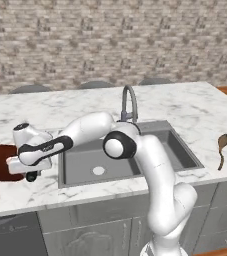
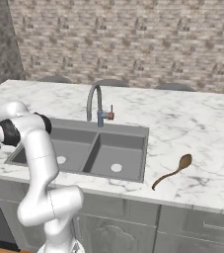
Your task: Pick up all produce items and place them in the sink. Turn on the sink faucet to wash them. Then turn the sink off and put them in the tray.
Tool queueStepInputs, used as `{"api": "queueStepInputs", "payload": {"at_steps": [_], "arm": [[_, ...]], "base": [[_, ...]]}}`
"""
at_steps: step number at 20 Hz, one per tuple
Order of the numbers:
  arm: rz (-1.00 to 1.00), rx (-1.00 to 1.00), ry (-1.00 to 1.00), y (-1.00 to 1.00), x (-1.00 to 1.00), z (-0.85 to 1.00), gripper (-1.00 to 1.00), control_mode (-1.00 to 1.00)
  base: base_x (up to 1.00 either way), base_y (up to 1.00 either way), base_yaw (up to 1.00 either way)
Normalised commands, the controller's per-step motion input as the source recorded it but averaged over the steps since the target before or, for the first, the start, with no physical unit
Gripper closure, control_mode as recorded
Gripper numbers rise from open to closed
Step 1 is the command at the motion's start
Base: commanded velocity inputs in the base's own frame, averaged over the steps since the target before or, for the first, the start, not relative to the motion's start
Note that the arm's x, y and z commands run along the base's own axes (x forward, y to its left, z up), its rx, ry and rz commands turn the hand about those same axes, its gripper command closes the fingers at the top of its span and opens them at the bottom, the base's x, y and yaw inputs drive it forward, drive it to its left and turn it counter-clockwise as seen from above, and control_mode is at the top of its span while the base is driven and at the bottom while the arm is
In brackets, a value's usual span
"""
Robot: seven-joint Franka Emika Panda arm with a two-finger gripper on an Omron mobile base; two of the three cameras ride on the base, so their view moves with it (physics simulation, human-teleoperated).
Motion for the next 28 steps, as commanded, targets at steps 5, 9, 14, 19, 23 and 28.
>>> {"api": "queueStepInputs", "payload": {"at_steps": [5, 9, 14, 19, 23, 28], "arm": [[-0.04, 0.0, -0.04, -0.32, -0.15, 0.14, 1.0, -1.0], [-0.03, 0.01, -0.03, -0.64, -0.14, 0.15, 1.0, -1.0], [-0.01, 0.05, -0.01, -0.91, -0.02, 0.06, 1.0, -1.0], [0.0, 0.07, -0.03, -0.99, 0.0, 0.08, 1.0, -1.0], [0.0, 0.08, -0.02, -0.98, 0.0, 0.02, 1.0, -1.0], [-0.03, 0.08, 0.0, -0.9, 0.07, -0.01, 1.0, -1.0]], "base": [[0.0, 0.0, 0.0], [0.0, 0.0, 0.0], [0.0, 0.0, 0.0], [0.0, 0.0, 0.0], [0.0, 0.0, 0.0], [0.0, 0.0, 0.0]]}}
